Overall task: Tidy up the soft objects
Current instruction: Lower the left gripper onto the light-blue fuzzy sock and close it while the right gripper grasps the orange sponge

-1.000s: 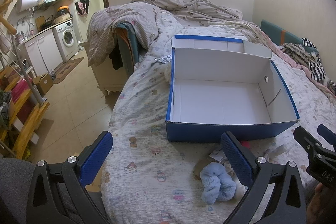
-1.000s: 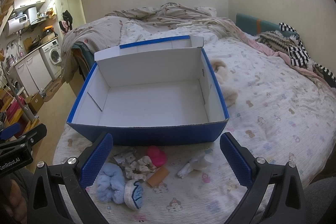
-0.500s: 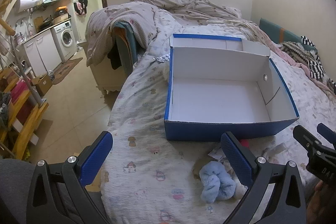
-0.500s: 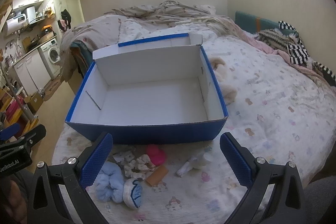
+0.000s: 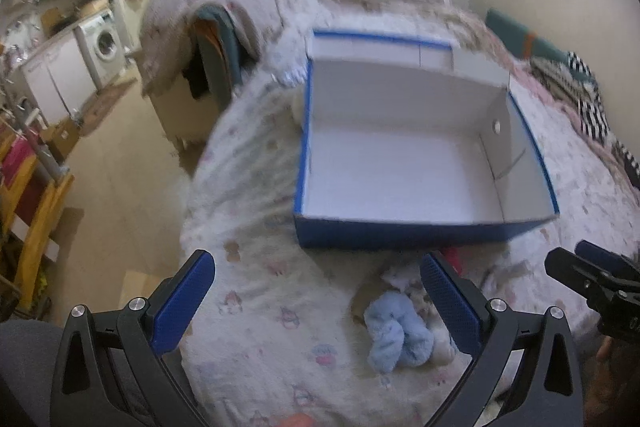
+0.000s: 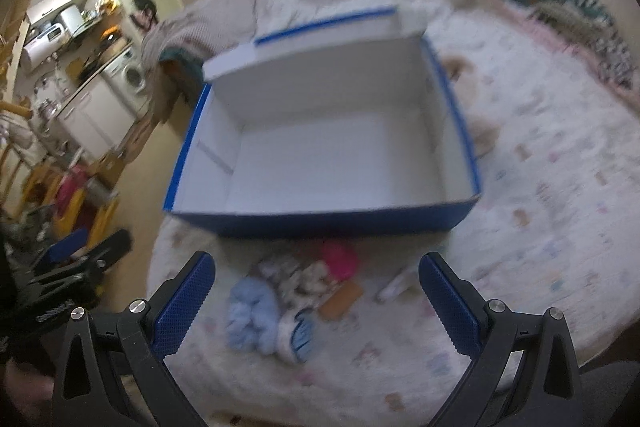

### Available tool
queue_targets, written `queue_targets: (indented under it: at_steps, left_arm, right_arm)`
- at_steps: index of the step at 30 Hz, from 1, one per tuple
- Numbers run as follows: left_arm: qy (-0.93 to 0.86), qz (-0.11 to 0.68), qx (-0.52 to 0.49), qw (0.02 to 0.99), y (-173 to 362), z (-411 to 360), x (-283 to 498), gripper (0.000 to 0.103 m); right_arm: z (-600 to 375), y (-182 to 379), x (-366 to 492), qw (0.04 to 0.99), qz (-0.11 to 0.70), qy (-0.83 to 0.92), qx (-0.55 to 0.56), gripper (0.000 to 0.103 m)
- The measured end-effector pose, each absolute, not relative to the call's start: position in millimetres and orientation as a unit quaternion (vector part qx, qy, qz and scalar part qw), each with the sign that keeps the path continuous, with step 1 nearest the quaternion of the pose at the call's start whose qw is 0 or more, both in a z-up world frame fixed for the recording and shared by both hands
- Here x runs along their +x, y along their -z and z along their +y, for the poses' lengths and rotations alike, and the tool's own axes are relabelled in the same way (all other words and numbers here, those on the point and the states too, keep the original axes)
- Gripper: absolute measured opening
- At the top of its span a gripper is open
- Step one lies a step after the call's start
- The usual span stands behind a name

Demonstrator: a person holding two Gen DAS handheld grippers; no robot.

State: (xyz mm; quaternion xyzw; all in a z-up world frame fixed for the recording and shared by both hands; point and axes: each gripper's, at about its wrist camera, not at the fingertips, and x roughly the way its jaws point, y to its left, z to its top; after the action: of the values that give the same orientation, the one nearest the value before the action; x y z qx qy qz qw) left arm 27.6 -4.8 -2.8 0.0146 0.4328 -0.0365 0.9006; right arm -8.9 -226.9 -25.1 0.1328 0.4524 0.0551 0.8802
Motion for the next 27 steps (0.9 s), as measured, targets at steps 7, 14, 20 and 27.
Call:
queue_targets:
  at_steps: [7, 14, 20, 27]
  left_arm:
    - [0.032, 0.532, 0.021, 0.846, 43, -5, 61, 0.103]
    - [0.051, 0.632, -0.052, 0.771, 105, -6, 79, 0.102]
    - [0.083, 0.663, -0.056, 0.742, 133, -29, 71, 0.095]
    - [0.117, 0.688, -0.038, 0.715, 153, -54, 61, 0.068]
  right_arm:
    - [-227, 56, 9, 0.841, 0.517, -0.085, 0.135, 0.103]
    - [-230, 99, 18, 0.788, 0.572, -0.112, 0.197, 0.082]
    - [-236, 122, 20, 0.764, 0.596, -0.100, 0.223, 0.080]
    - [-239, 144, 23, 0.732, 0.623, -0.106, 0.255, 0.080]
